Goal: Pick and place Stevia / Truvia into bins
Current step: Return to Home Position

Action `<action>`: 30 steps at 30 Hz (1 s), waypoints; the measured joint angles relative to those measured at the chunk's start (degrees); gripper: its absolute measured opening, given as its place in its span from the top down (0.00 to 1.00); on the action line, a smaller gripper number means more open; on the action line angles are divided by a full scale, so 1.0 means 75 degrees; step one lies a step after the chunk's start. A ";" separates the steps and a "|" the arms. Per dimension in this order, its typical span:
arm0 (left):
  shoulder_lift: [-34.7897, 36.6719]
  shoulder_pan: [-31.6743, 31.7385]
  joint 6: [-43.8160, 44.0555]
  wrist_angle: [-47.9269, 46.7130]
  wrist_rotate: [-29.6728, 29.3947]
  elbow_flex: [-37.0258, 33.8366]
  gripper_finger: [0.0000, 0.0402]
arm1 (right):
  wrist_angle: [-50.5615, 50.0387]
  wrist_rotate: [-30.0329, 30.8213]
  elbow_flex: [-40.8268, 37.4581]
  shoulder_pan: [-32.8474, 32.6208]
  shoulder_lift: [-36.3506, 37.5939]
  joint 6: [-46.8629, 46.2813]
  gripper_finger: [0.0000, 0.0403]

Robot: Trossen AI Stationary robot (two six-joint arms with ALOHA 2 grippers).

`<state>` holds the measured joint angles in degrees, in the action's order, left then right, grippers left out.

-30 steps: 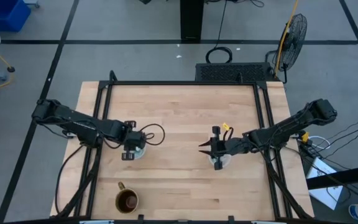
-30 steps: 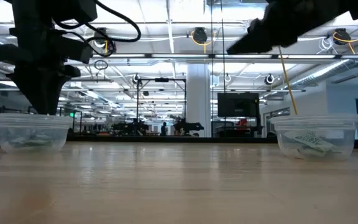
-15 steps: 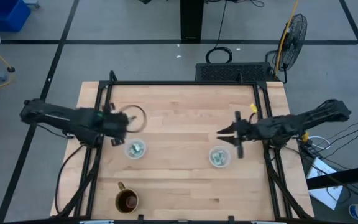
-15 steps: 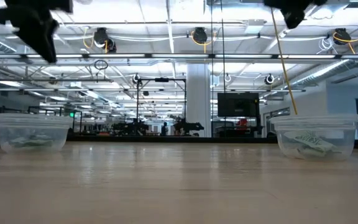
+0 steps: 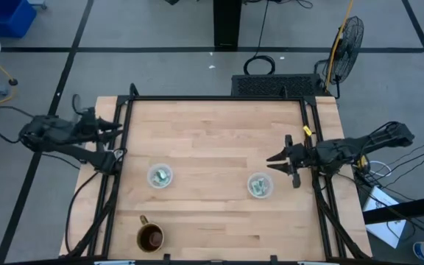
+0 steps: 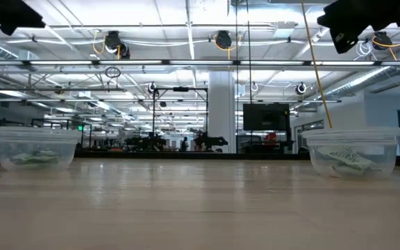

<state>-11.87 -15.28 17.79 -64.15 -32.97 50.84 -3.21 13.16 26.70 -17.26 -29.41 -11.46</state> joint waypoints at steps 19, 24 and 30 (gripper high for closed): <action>0.1511 -0.0031 -0.1683 0.3251 0.1661 -0.0801 0.71 | -0.0104 -0.0794 -0.0955 -0.0003 0.3109 -0.0473 0.78; 0.1511 -0.0031 -0.2158 0.3969 0.2190 -0.1243 0.71 | -0.0252 -0.0825 -0.1278 -0.0003 0.3878 -0.0333 0.78; 0.1508 -0.0031 -0.2459 0.5057 0.2190 -0.2450 0.71 | -0.0180 -0.0986 -0.1375 -0.0006 0.3885 -0.0185 0.78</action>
<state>-0.56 -15.51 -0.65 -26.22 -16.55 32.47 -4.56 5.76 16.38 -17.30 -0.27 -12.84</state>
